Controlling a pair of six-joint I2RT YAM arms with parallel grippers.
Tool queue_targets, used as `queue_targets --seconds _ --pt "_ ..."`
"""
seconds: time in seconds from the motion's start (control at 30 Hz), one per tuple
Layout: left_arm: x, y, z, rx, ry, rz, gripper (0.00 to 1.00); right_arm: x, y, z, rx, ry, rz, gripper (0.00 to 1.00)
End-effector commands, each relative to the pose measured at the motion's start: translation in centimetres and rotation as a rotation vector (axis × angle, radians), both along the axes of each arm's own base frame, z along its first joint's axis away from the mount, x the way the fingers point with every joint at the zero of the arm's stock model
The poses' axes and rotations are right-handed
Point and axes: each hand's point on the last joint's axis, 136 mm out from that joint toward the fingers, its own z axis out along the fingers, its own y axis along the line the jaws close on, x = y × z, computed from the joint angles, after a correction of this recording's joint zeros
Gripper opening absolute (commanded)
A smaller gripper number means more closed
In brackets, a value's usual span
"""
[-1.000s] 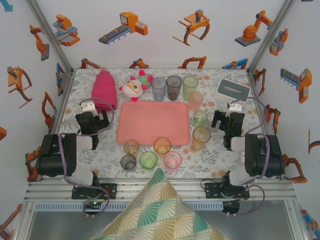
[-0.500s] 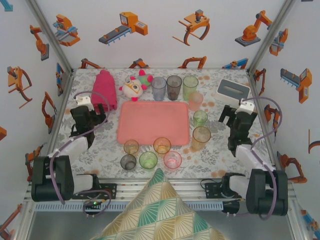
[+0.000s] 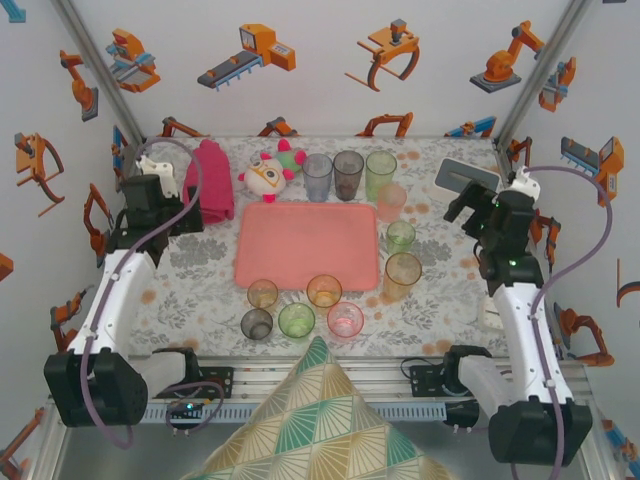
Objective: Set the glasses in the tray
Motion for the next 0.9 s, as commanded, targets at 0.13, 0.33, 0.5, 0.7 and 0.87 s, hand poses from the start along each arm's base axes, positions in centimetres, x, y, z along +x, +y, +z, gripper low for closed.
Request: queue_targets --seconds 0.13,0.33,0.5,0.7,0.87 --pt "-3.4 -2.1 0.7 -0.029 0.180 -0.134 0.97 -2.8 5.9 4.0 0.231 -0.018 0.267 0.95" --pt "-4.0 -2.5 2.4 -0.011 0.219 -0.177 0.97 -4.8 4.3 1.5 0.123 0.265 0.182 0.78" --pt "-4.7 -2.7 3.4 0.011 0.238 -0.209 0.97 -7.4 4.6 -0.8 0.024 0.448 0.169 0.74" --pt "-5.6 -3.5 4.9 0.018 0.231 -0.256 0.97 -9.4 7.0 -3.0 -0.061 0.594 0.217 0.69" --pt "-6.3 -4.1 5.3 -0.002 0.230 -0.275 0.97 -10.6 8.1 -5.5 -0.064 0.657 0.233 0.69"
